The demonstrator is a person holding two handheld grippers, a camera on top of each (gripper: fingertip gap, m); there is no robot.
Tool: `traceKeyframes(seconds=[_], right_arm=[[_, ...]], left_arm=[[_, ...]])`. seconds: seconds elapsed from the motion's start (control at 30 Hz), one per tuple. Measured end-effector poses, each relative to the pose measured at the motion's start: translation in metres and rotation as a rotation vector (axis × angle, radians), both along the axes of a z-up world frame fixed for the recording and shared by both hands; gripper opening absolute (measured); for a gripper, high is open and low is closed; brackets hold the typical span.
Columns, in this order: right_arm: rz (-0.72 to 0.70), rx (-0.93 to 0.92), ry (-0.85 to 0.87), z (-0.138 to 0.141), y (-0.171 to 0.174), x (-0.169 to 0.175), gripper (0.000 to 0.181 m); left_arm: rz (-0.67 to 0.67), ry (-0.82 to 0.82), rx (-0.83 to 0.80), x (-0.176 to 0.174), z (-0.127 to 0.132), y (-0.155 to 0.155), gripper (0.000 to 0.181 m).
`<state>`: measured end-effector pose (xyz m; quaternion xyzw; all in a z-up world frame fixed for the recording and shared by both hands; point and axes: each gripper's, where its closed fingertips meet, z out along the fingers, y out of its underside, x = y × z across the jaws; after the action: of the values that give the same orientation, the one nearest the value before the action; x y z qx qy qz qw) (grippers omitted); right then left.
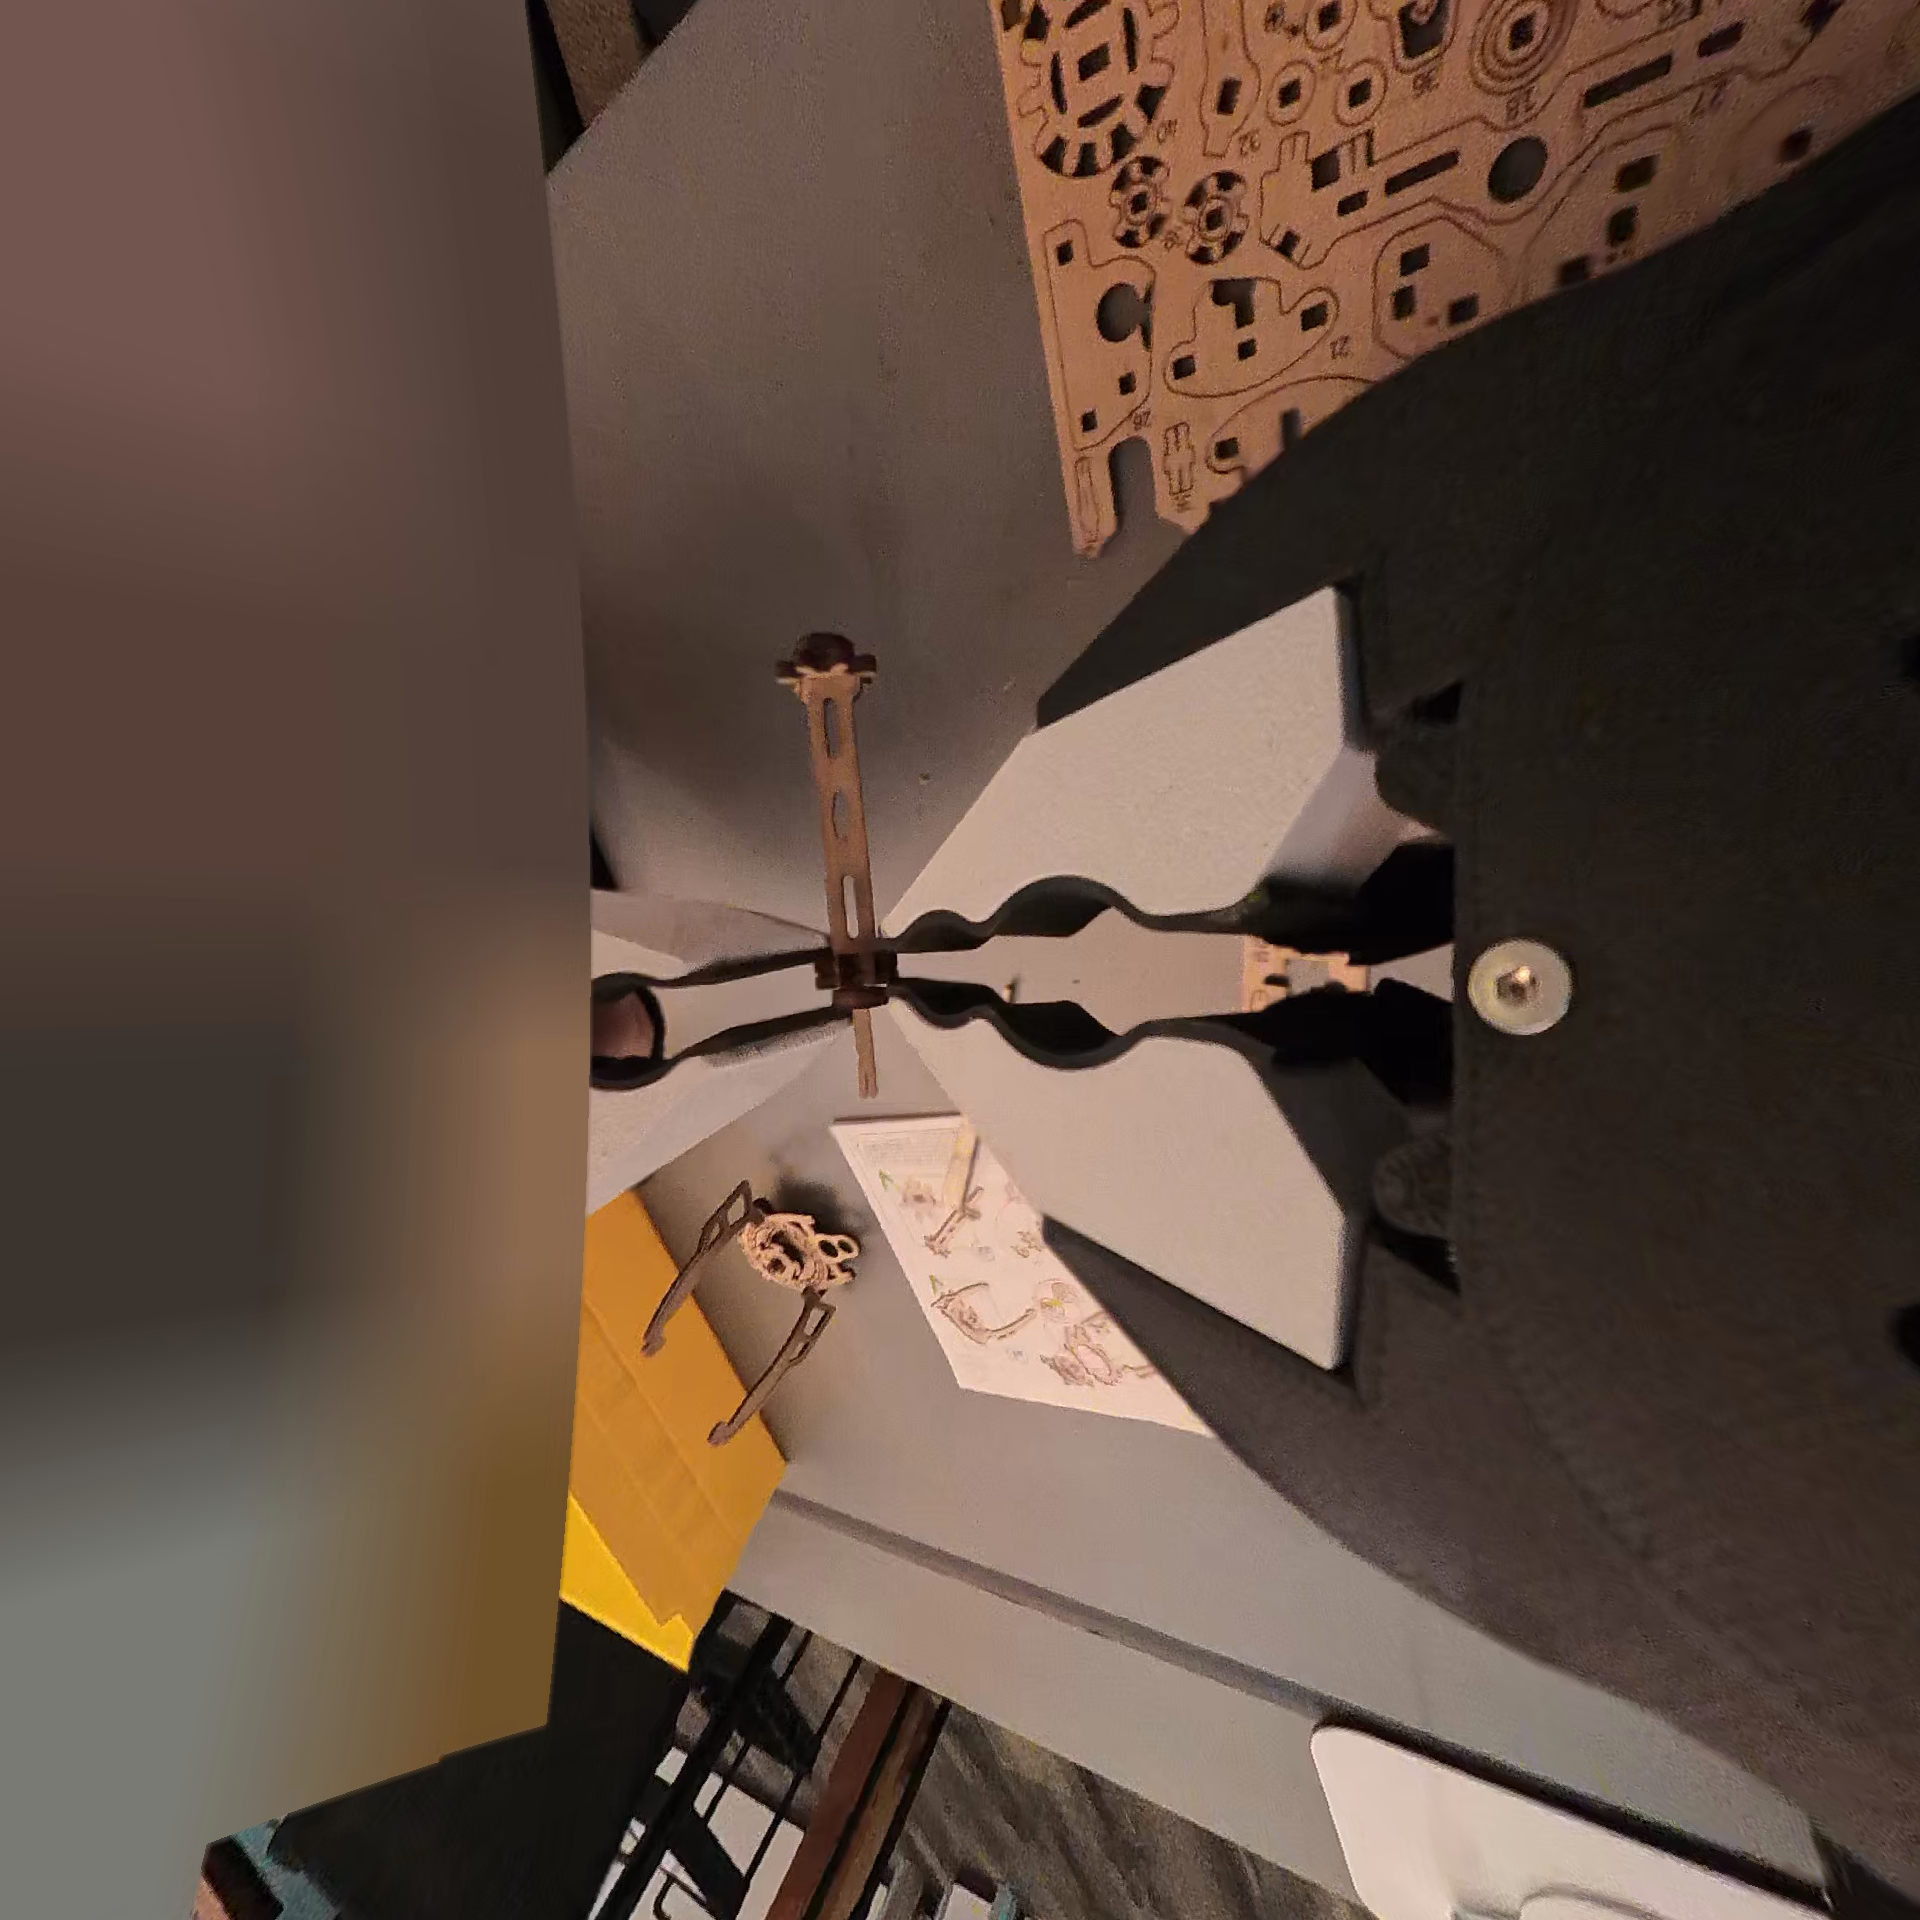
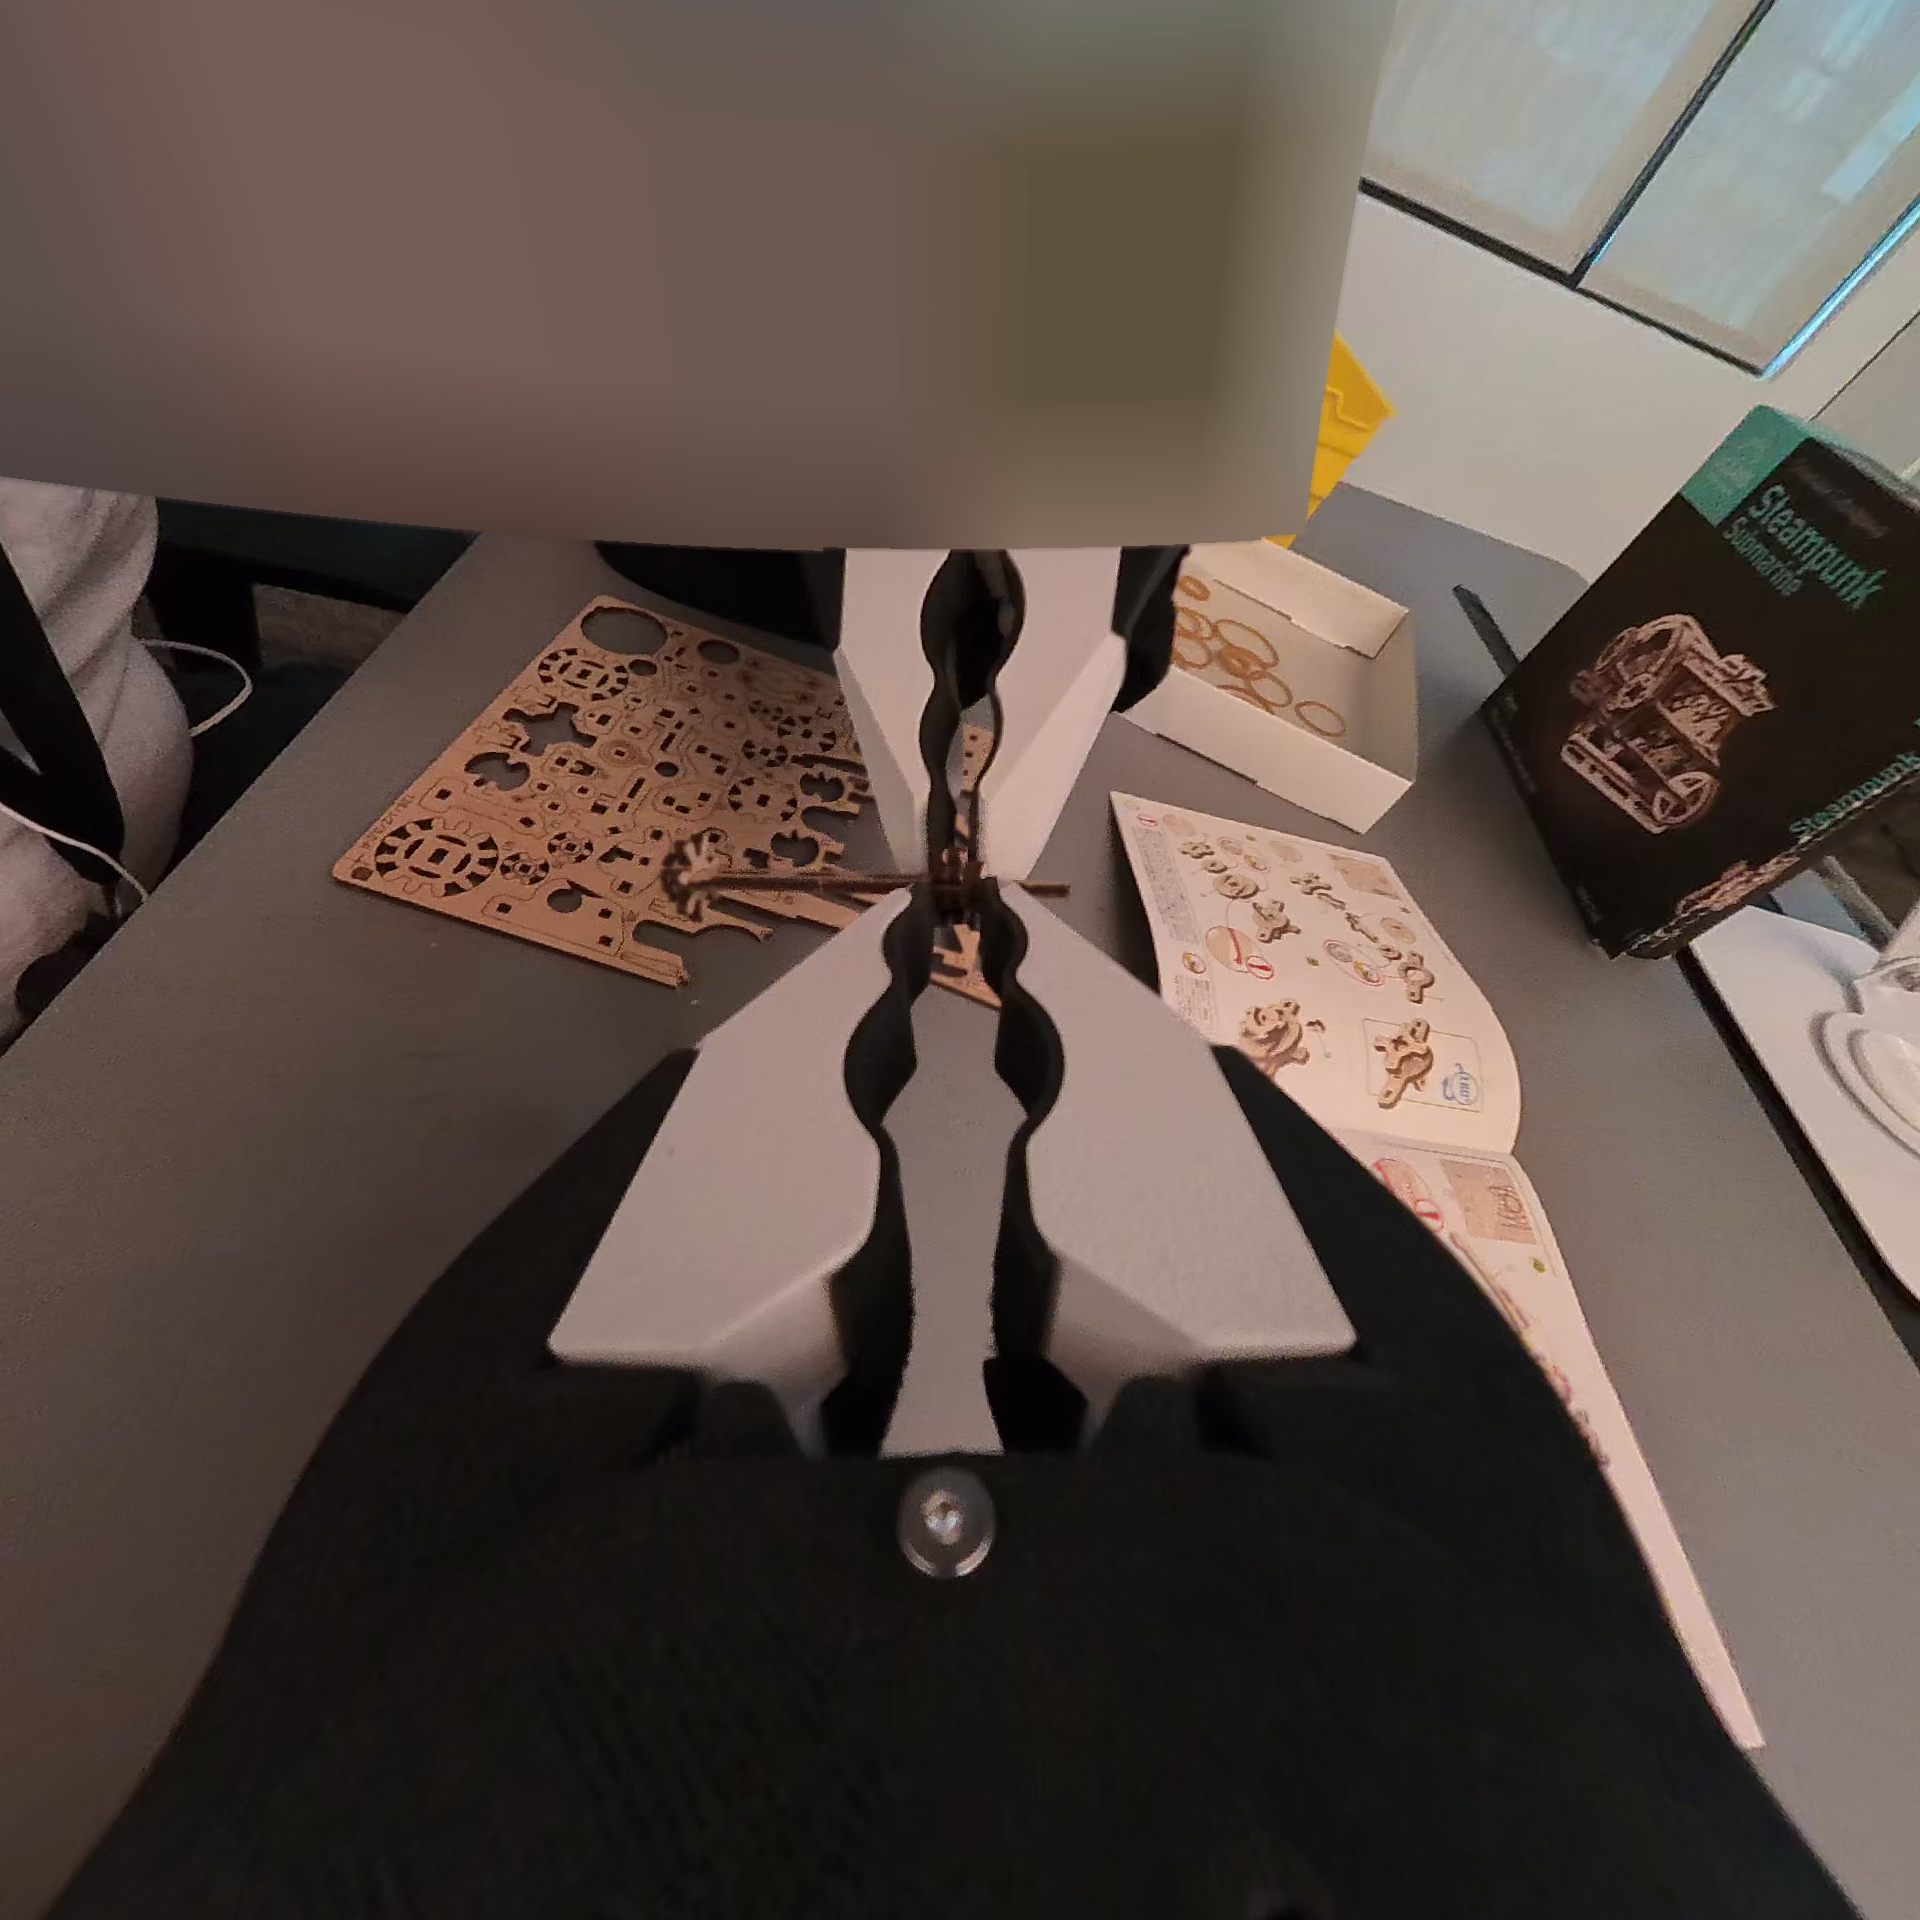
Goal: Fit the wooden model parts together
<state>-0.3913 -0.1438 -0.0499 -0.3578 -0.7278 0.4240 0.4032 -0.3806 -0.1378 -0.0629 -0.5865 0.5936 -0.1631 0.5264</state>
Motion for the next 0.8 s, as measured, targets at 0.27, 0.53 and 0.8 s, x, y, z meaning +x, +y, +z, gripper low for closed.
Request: traceKeyframes(seconds=[0.27, 0.53, 0.8], right_arm=[[0.031, 0.120, 0.128, 0.014, -0.004, 0.003, 0.008], [0.045, 0.054, 0.111, 0.012, -0.004, 0.004, 0.008], [0.056, 0.022, 0.160, 0.025, -0.005, 0.008, 0.008]], left_arm=[[-0.012, -0.040, 0.132, 0.003, 0.014, -0.004, 0.003], [-0.003, -0.027, 0.128, 0.004, 0.012, -0.004, 0.003], [-0.009, -0.111, 0.140, 0.008, 0.027, -0.006, 0.004]])
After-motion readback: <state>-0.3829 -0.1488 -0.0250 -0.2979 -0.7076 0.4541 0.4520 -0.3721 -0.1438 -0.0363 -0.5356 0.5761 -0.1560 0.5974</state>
